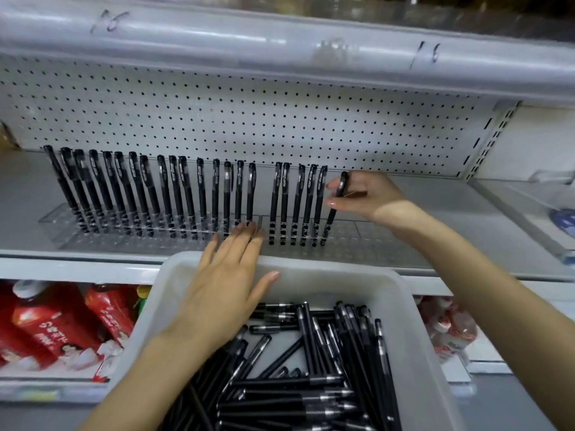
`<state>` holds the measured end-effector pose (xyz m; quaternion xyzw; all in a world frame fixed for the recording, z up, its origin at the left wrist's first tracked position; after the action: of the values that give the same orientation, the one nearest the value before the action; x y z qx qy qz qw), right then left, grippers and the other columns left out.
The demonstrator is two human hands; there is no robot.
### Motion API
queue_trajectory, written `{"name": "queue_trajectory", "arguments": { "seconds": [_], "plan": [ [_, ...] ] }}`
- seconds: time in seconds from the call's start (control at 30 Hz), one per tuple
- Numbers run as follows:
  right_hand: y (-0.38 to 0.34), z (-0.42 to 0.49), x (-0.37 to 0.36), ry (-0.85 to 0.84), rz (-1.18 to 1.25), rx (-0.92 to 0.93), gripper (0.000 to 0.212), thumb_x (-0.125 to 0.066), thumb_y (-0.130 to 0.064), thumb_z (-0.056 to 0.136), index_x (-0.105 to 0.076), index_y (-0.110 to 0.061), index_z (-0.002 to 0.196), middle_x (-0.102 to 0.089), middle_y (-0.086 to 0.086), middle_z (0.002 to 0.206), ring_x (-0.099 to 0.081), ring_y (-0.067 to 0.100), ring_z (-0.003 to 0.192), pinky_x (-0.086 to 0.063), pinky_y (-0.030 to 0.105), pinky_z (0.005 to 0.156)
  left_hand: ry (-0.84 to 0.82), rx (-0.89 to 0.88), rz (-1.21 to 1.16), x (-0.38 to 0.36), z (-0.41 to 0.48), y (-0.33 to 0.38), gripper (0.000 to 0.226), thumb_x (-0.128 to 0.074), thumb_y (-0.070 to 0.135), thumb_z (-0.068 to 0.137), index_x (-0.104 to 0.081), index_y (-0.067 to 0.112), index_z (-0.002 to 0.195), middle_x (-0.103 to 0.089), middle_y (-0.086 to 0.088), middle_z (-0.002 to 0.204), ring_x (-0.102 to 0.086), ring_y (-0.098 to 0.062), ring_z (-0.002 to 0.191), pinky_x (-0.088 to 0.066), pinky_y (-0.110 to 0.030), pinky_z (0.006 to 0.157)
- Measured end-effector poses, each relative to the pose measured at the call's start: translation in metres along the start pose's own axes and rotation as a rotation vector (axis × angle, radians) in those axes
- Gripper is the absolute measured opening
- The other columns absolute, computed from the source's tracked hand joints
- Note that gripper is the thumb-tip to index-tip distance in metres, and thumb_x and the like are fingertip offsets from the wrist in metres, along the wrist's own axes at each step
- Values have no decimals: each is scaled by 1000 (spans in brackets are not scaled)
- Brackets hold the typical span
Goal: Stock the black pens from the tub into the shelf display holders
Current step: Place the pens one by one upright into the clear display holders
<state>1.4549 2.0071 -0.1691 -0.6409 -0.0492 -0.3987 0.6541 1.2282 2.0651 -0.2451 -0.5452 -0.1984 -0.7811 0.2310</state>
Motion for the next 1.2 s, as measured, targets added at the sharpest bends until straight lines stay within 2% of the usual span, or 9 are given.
{"name": "queue_trajectory", "arguments": {
  "seconds": [0.07,0.17,0.3,0.4,0.47,0.63,0.73,1.03,1.2],
  "plan": [
    [-1,-7,7,1,-9,-31,30,-76,-19,77,-64,-17,104,-66,-8,95,-57,-6,85,-42,1,72,3,-1,-23,3,1,0,77,-10,62,90,-39,12,142,-39,-4,147,-29,-17,139,-8,-39,113],
    [-2,-23,19,37,-12,-84,31,-76,-23,77,-61,-20,105,-65,-8,98,-59,0,89,-43,10,69,15,-10,-31,10,1,1,77,-9,63,91,-31,13,146,-31,-5,152,-20,-16,142,-3,-38,115],
    [-8,-54,22,38,-63,-78,29,-74,-22,78,-61,-15,103,-65,-2,97,-61,4,80,-49,8,63,-21,12,-106,22,-5,0,72,-17,59,92,-16,17,150,-19,-1,156,-11,-13,144,3,-33,117],
    [-7,-81,2,-67,-27,-75,27,-75,-22,76,-63,-15,98,-67,3,94,-66,15,84,-56,23,73,-42,-4,-110,27,-17,-1,71,-19,59,93,-9,21,152,-9,3,158,-3,-9,144,6,-29,116],
    [-4,-100,-20,-165,-15,-52,24,-76,-22,74,-66,-14,94,-69,4,89,-66,16,82,-55,27,76,-71,2,-111,29,-28,-4,71,-19,59,93,-8,21,152,-6,4,159,0,-8,144,7,-30,116],
    [18,-133,-84,-425,-76,-18,11,-80,-23,72,-70,-24,78,-72,2,80,-60,2,67,-50,23,70,-103,49,-99,33,-58,-15,77,-14,65,90,-11,20,152,-8,3,159,1,-7,145,8,-33,117],
    [36,-146,-105,-521,-163,-53,12,-79,-26,74,-75,-19,82,-70,-5,74,-56,-6,59,-42,12,62,-96,83,-98,32,-77,-21,83,-7,70,86,-16,19,151,-13,1,158,-1,-7,145,8,-34,116],
    [42,-151,-115,-521,-267,-48,10,-78,-29,75,-70,-26,80,-64,-9,71,-54,-7,60,-40,7,60,-94,78,-49,29,-88,-17,81,-5,66,87,-22,17,149,-21,-2,156,-8,-10,145,1,-36,118],
    [42,-152,-115,-522,-263,-44,6,-75,-24,79,-69,-21,79,-63,-9,73,-53,-5,61,-39,7,60,-100,74,-99,28,-85,-16,80,-7,66,87,-26,18,148,-24,-1,155,-8,-9,144,1,-35,118]
  ]
}}
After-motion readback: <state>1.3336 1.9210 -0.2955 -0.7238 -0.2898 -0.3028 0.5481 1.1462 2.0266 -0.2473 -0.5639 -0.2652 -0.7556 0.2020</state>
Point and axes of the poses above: each hand's wrist, its own z-axis towards the middle knuckle, its own x-axis out of the back of the hand, y = z × x, the point moved 3 cm from there along z, towards the middle knuckle
